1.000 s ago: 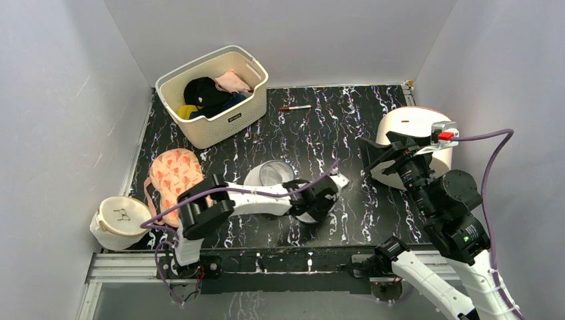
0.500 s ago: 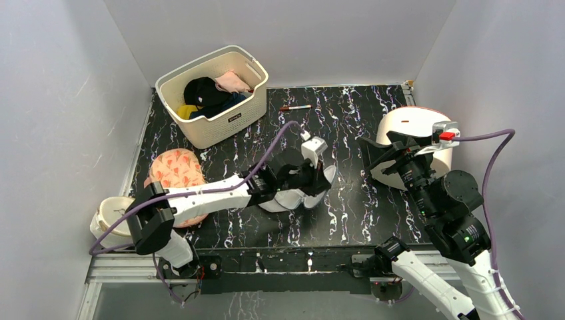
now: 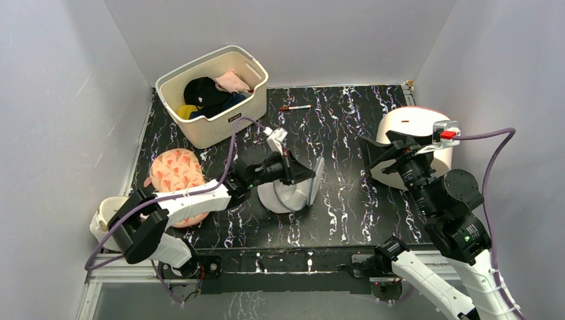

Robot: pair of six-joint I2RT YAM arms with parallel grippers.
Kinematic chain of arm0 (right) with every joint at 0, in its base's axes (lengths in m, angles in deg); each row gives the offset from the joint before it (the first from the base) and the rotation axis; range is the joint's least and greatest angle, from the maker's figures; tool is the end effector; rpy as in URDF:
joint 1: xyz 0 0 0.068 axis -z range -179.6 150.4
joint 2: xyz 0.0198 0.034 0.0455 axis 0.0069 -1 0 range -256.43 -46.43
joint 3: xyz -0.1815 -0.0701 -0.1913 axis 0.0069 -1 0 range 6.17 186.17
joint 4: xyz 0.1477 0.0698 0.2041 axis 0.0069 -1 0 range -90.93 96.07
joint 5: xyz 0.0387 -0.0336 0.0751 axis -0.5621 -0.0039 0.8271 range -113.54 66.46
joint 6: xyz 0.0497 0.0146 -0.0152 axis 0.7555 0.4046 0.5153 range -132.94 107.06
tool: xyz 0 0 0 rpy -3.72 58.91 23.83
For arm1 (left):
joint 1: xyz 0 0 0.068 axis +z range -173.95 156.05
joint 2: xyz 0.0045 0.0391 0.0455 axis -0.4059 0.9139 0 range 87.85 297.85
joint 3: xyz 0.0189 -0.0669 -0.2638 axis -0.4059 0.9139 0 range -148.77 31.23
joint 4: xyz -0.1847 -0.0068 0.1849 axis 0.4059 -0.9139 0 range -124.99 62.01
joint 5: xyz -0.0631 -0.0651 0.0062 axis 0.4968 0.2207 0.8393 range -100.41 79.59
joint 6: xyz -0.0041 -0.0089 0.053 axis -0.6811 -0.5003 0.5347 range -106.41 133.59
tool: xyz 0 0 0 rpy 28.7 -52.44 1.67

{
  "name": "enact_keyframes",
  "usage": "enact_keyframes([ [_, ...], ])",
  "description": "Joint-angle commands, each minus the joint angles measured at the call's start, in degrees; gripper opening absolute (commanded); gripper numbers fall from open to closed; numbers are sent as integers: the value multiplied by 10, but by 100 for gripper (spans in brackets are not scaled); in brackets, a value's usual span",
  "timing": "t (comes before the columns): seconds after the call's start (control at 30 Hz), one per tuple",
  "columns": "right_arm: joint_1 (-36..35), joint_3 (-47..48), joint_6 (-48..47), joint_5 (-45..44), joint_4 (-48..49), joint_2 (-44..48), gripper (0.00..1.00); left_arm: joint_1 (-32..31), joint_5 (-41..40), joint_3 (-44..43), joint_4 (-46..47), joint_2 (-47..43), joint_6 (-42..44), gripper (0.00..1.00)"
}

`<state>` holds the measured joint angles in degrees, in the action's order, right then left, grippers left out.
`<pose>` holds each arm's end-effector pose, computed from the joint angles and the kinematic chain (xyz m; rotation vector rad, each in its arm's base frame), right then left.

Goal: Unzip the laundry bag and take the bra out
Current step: Close the laundry bag at the center of the board.

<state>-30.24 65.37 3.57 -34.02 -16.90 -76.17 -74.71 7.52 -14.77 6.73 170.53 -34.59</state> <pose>0.0747 0.0367 0.4295 -0.0309 1.4816 0.5366 0.1979 -0.2598 0.2735 0.3203 1.8236 -1.5321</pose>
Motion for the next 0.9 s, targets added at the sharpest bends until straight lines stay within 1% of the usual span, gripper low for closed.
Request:
enact_keyframes([
  [0.0,2,24,8,9,17,-8,98,22,10,56,107,-79,-77,0],
  [0.13,1,16,16,22,24,-17,98,42,-28,124,110,-142,-96,0],
  [0.2,2,14,20,30,29,-23,98,56,-33,145,101,-161,-108,0],
  [0.43,2,15,26,50,37,-45,98,109,-33,224,137,-203,-186,0],
  [0.57,1,16,27,55,36,-52,98,164,-3,259,168,-208,-231,0],
  [0.7,1,15,29,57,33,-57,98,217,20,311,249,-194,-297,0],
  [0.8,1,14,32,61,32,-62,98,237,29,343,306,-173,-328,0],
  [0.87,1,14,34,63,33,-65,98,242,31,356,311,-170,-329,0],
])
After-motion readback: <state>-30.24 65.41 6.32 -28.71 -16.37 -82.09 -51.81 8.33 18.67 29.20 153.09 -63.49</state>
